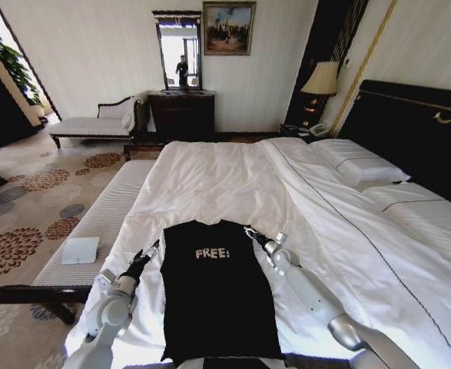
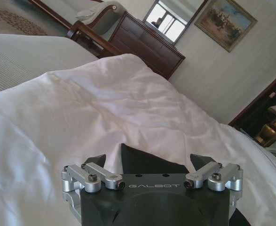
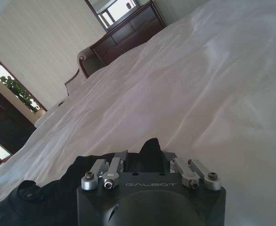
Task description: Fold the clothes on the bed.
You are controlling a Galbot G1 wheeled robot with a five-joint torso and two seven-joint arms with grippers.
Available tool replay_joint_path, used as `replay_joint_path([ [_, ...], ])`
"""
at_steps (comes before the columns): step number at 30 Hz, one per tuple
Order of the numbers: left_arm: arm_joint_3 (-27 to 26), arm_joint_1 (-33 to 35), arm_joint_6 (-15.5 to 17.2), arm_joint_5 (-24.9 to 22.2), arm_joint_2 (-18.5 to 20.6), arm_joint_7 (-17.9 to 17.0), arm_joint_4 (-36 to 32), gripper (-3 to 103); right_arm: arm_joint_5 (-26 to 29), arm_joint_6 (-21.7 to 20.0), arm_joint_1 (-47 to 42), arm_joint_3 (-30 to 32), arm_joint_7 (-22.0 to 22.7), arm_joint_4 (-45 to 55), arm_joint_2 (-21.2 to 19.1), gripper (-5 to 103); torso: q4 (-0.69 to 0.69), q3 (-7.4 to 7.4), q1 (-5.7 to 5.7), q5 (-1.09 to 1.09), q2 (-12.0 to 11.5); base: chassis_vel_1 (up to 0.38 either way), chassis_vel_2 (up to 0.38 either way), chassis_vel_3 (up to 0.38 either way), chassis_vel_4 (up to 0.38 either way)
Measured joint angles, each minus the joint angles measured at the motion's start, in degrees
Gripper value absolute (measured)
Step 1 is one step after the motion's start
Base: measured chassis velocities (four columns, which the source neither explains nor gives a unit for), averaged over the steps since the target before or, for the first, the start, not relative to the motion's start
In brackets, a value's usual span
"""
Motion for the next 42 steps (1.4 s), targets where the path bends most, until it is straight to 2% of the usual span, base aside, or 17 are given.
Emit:
replay_joint_path([
  [1,0.0,-0.1,0.0,0.0,0.0,0.0,0.1,100,-0.2,0.1,0.0,0.0,-0.1,0.0,0.0,41,0.00,0.00,0.00,0.00,0.0,0.000,0.000,0.000,0.000],
  [2,0.1,-0.2,0.1,-0.1,0.0,0.0,0.3,100,-0.5,0.4,0.0,0.0,-0.2,-0.2,0.0,30,0.00,0.00,0.00,0.00,0.0,0.000,0.000,0.000,0.000],
  [3,0.2,-0.4,0.2,-0.2,0.0,0.0,0.5,100,-0.7,0.6,0.0,0.0,-0.3,-0.3,-0.1,25,0.00,0.00,-0.01,0.00,0.0,0.000,0.000,0.000,0.000],
  [6,0.4,-0.8,0.3,-0.4,0.2,0.0,0.9,100,-1.0,1.0,0.0,0.0,-0.4,-0.3,-0.1,20,0.00,0.00,0.00,0.00,0.0,0.000,0.000,0.000,0.000],
  [9,1.2,-2.7,0.5,-0.8,1.0,0.0,2.9,100,-1.3,2.6,-0.3,0.3,-0.2,0.5,-0.1,4,0.00,0.00,-0.01,0.01,0.0,0.000,0.000,0.000,0.000],
  [15,2.6,-7.8,0.8,-1.4,1.9,-0.3,6.9,100,-0.6,5.0,-2.1,1.3,0.1,3.8,-1.1,1,0.03,0.00,-0.01,0.00,0.0,0.000,0.000,0.000,0.000],
  [19,5.8,-18.1,1.0,-2.0,2.4,-1.0,16.9,100,-2.2,7.1,-4.1,1.4,0.4,5.3,-2.1,0,-0.02,0.00,0.00,0.01,0.0,0.000,0.000,0.000,0.000],
  [21,6.5,-20.1,1.0,-2.0,2.3,-1.1,19.2,100,-2.3,7.4,-4.3,1.5,0.5,5.4,-2.1,0,-0.03,0.01,0.00,0.01,0.0,0.000,0.000,0.000,0.000],
  [23,8.6,-24.3,0.9,-1.6,1.1,-0.9,25.0,100,-2.5,8.2,-4.5,1.6,1.2,5.6,-2.1,0,0.00,0.01,0.01,0.00,0.0,0.000,0.000,0.000,0.000],
  [25,9.1,-25.2,0.8,-1.4,0.7,-0.7,26.3,100,-2.6,8.3,-4.5,1.6,1.4,5.6,-2.1,0,0.00,0.01,0.00,0.00,0.0,0.000,0.000,0.000,0.000],
  [28,11.1,-30.0,0.2,0.7,-1.9,0.3,34.3,100,-2.6,8.9,-4.4,1.6,1.9,5.6,-2.1,0,-0.01,0.01,0.00,0.01,0.0,0.000,0.000,0.000,0.000],
  [30,11.3,-30.7,0.1,1.0,-2.3,0.5,35.7,100,-2.6,8.9,-4.3,1.6,2.0,5.6,-2.1,0,-0.01,0.00,0.00,0.01,0.0,0.000,0.000,0.000,0.000],
  [33,12.0,-34.1,-0.5,2.5,-4.0,1.4,42.1,100,-2.6,9.0,-3.8,1.6,2.1,5.3,-2.4,0,0.01,0.01,0.01,0.02,0.0,0.000,0.000,0.000,0.000],
  [40,12.9,-37.6,-1.2,3.3,-4.9,2.9,46.3,102,-2.5,9.0,-3.4,1.5,1.9,4.7,-3.0,0,0.01,0.00,0.00,0.01,0.0,0.000,0.000,0.000,0.000],
  [41,13.0,-37.9,-1.3,3.3,-5.0,3.0,46.5,98,-2.5,9.0,-3.3,1.5,1.9,4.6,-3.0,0,0.01,0.00,0.00,0.00,0.0,0.000,0.000,0.000,0.000],
  [42,13.0,-37.9,-1.3,3.3,-5.0,3.0,46.5,98,-2.5,9.0,-3.3,1.5,1.9,4.6,-3.0,0,0.01,0.00,0.00,0.00,0.0,0.000,0.000,0.000,0.000],
])
